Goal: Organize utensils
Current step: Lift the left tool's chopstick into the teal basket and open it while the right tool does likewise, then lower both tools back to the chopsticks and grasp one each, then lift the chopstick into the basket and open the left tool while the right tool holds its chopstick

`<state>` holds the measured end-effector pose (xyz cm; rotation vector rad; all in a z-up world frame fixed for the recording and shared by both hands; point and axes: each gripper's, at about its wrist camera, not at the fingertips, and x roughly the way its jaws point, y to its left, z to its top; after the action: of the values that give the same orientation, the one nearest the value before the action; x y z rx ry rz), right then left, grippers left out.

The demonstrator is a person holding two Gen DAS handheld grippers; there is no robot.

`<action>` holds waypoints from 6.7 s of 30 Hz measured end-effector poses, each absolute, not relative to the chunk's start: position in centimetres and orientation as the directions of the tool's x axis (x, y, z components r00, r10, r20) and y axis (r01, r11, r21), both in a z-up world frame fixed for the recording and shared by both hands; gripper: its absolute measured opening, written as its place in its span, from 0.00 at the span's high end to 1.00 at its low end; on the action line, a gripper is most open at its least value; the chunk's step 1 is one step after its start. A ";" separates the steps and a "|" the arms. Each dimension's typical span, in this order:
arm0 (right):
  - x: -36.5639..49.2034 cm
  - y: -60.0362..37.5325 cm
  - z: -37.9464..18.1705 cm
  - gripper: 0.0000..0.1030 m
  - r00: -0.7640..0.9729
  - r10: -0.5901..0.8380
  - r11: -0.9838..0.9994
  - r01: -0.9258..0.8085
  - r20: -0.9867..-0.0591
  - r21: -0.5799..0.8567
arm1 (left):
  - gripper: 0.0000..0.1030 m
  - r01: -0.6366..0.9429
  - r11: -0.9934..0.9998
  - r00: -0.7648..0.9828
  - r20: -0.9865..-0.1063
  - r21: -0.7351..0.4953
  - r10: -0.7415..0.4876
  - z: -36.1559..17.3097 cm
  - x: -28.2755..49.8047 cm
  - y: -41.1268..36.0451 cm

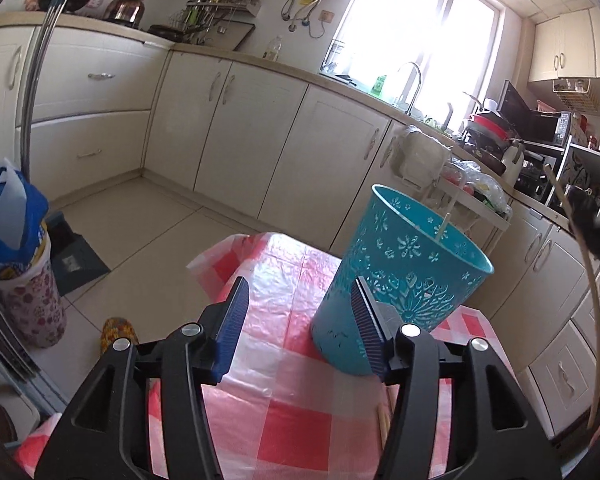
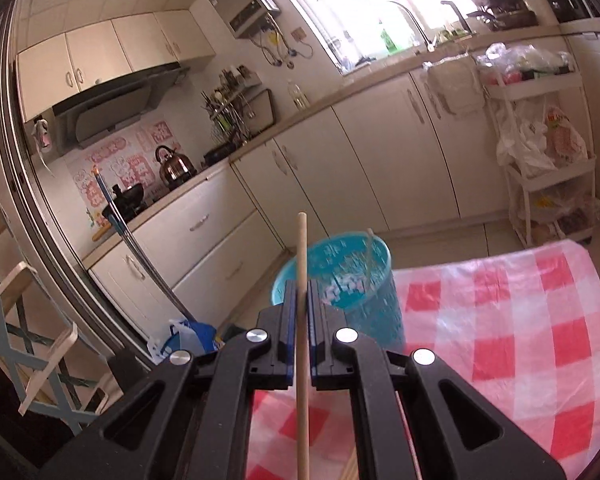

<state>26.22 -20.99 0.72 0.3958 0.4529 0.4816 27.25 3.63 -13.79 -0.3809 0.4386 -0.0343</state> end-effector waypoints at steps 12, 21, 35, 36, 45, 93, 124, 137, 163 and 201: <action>40.7 -15.2 3.3 0.94 0.886 0.341 0.904 -0.216 -0.316 0.369 | 0.48 -0.079 0.857 0.881 -0.439 -0.509 -0.179 -17.6 27.2 6.4; 42.9 -13.5 0.4 0.86 0.793 0.295 0.948 -0.175 -0.533 0.266 | 0.46 -0.083 0.823 0.878 -0.432 -0.562 -0.206 -18.1 27.2 7.7; 29.6 -20.3 1.1 0.62 0.852 0.291 0.938 -0.164 -0.436 0.306 | 0.41 -0.064 0.879 0.846 -0.492 -0.473 -0.203 -16.0 25.8 6.3; 28.3 -20.7 -0.2 0.62 0.830 0.287 0.943 -0.156 -0.479 0.294 | 0.41 -0.062 0.885 0.838 -0.506 -0.462 -0.206 -16.1 25.6 6.2; 22.8 -20.2 -15.2 0.89 0.548 0.296 0.954 -0.134 -0.783 0.266 | 0.41 0.027 0.933 0.737 -0.623 -0.359 -0.261 -16.9 24.3 1.7; 22.0 -21.6 -17.5 0.93 0.533 0.269 0.961 -0.200 -0.802 0.190 | 0.40 0.142 0.990 0.557 -0.825 -0.017 -0.094 -19.8 28.8 -7.3; 24.2 -20.1 -17.3 0.92 0.495 0.190 0.963 -0.262 -0.848 0.063 | 0.85 0.303 0.953 0.439 -0.886 -0.008 -0.147 -19.4 31.9 -8.2; 23.5 -20.9 -17.5 0.92 0.537 0.208 0.971 -0.212 -0.817 0.108 | 0.95 0.292 0.953 0.588 -0.772 -0.076 -0.242 -15.0 28.5 -6.6; 23.6 -22.3 -17.6 0.94 0.547 0.241 0.969 -0.176 -0.802 0.172 | 0.95 0.255 0.930 0.951 -0.103 -0.266 -0.291 4.4 33.3 -1.5; 24.0 -24.4 -17.9 0.95 0.526 0.342 0.938 -0.147 -0.778 0.313 | 0.76 0.097 0.967 0.958 -0.242 -0.234 -0.155 -0.8 35.0 -0.7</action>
<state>24.01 -24.40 -17.94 0.2189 0.9749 0.2954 35.05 -0.67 -0.75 -0.2222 0.2620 -0.1291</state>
